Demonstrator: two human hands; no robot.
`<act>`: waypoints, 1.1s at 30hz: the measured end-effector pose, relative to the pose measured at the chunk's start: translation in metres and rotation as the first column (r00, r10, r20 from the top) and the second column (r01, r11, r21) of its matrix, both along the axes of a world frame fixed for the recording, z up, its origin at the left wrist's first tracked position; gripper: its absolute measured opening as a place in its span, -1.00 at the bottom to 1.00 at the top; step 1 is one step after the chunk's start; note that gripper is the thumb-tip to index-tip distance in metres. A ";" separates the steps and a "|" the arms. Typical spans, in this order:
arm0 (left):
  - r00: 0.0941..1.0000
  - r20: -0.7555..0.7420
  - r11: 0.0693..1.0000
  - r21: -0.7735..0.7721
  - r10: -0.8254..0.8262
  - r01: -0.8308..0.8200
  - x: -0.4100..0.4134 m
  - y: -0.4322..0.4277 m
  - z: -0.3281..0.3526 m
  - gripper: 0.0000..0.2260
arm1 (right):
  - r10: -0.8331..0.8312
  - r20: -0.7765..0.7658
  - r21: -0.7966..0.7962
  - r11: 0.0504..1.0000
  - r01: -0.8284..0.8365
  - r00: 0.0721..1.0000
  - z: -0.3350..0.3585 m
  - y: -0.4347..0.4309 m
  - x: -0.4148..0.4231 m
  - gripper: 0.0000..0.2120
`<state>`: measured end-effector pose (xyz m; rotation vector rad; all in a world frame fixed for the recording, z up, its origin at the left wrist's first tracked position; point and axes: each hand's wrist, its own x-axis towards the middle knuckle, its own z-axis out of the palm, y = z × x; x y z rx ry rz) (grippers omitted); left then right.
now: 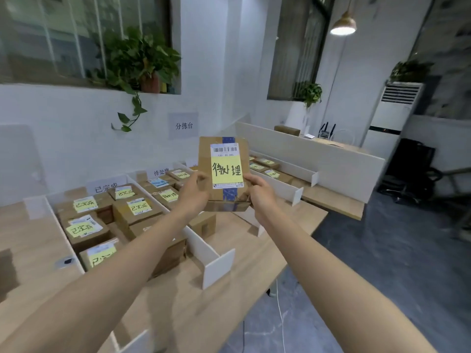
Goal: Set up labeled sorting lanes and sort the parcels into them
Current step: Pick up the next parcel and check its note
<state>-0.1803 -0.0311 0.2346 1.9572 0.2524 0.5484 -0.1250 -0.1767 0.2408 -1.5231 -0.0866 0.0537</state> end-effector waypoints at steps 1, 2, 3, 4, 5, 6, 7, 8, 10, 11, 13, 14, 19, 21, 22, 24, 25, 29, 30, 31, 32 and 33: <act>1.000 0.000 1.000 -0.005 -0.008 0.008 0.007 -0.011 -0.001 -0.68 | -0.005 0.006 -0.005 1.000 0.005 1.000 0.000 -0.012 0.006 -0.50; 1.000 -0.002 1.000 -0.010 -0.015 0.015 0.013 -0.022 -0.001 -0.68 | -0.012 0.011 -0.010 1.000 0.012 1.000 -0.001 -0.023 0.012 -0.49; 1.000 -0.008 1.000 -0.007 -0.020 0.020 0.020 -0.033 -0.001 -0.68 | -0.019 0.013 -0.014 1.000 0.019 1.000 0.000 -0.034 0.019 -0.48; 1.000 -0.011 1.000 0.003 -0.023 0.023 0.027 -0.043 -0.001 -0.67 | -0.020 0.011 -0.020 1.000 0.021 1.000 0.001 -0.045 0.025 -0.48; 1.000 -0.008 1.000 0.014 -0.022 0.022 0.034 -0.053 0.000 -0.66 | -0.014 0.011 -0.024 1.000 0.014 1.000 0.002 -0.056 0.031 -0.48; 1.000 -0.004 1.000 0.022 -0.017 0.017 0.040 -0.063 0.001 -0.64 | -0.006 0.013 -0.029 1.000 0.006 1.000 0.003 -0.065 0.036 -0.48; 1.000 -0.004 1.000 0.027 -0.008 0.008 0.046 -0.072 0.002 -0.63 | 0.001 0.017 -0.032 0.999 0.000 1.000 0.004 -0.075 0.042 -0.49; 1.000 -0.005 0.999 0.032 0.002 -0.002 0.052 -0.080 0.003 -0.63 | 0.007 0.019 -0.032 0.999 -0.007 1.000 0.005 -0.084 0.047 -0.51; 1.000 -0.016 0.999 0.042 0.014 -0.013 0.065 -0.096 0.004 -0.61 | 0.022 0.021 -0.030 0.999 -0.021 1.000 0.005 -0.102 0.057 -0.52; 1.000 -0.023 0.999 0.045 0.019 -0.018 0.071 -0.104 0.003 -0.61 | 0.024 0.023 -0.033 0.999 -0.024 0.999 0.005 -0.110 0.062 -0.52; 0.999 -0.032 0.999 0.043 0.024 -0.023 0.083 -0.120 0.002 -0.60 | 0.030 0.023 -0.034 0.999 -0.029 0.999 0.004 -0.125 0.073 -0.49; 0.999 -0.035 0.999 0.041 0.023 -0.022 0.087 -0.127 0.000 -0.60 | 0.034 0.022 -0.030 0.999 -0.033 0.999 0.002 -0.132 0.078 -0.48; 0.998 -0.049 0.998 0.055 0.037 -0.035 0.109 -0.154 -0.009 -0.61 | 0.057 0.010 -0.027 0.998 -0.057 0.998 -0.006 -0.160 0.100 -0.50; 0.997 -0.062 0.997 0.066 0.047 -0.043 0.115 -0.161 -0.011 -0.60 | 0.062 -0.003 -0.033 0.998 -0.062 0.998 -0.009 -0.166 0.109 -0.50; 0.997 -0.065 0.997 0.068 0.049 -0.045 0.119 -0.164 -0.012 -0.60 | 0.064 -0.007 -0.034 0.997 -0.064 0.998 -0.011 -0.169 0.113 -0.49; 0.996 -0.070 0.997 0.064 0.055 -0.051 0.128 -0.170 -0.014 -0.60 | 0.071 -0.016 -0.036 0.997 -0.072 0.997 -0.014 -0.172 0.124 -0.49; 0.996 -0.073 0.997 0.062 0.060 -0.056 0.134 -0.172 -0.015 -0.60 | 0.076 -0.022 -0.034 0.996 -0.076 0.997 -0.015 -0.174 0.129 -0.49; 0.993 -0.084 0.995 0.068 0.079 -0.074 0.156 -0.174 -0.020 -0.58 | 0.090 -0.031 -0.027 0.995 -0.091 0.995 -0.019 -0.177 0.152 -0.48; 0.993 -0.085 0.995 0.068 0.080 -0.074 0.163 -0.174 -0.021 -0.57 | 0.095 -0.030 -0.024 0.995 -0.096 0.995 -0.020 -0.176 0.159 -0.47; 0.993 -0.085 0.995 0.066 0.080 -0.075 0.170 -0.174 -0.022 -0.57 | 0.097 -0.031 -0.024 0.995 -0.098 0.995 -0.021 -0.176 0.167 -0.47; 0.993 -0.084 0.995 0.061 0.081 -0.076 0.178 -0.173 -0.023 -0.57 | 0.097 -0.033 -0.030 0.995 -0.098 0.995 -0.021 -0.174 0.175 -0.48; 0.993 -0.082 0.996 0.053 0.079 -0.075 0.186 -0.172 -0.025 -0.57 | 0.099 -0.037 -0.037 0.994 -0.100 0.994 -0.021 -0.173 0.183 -0.49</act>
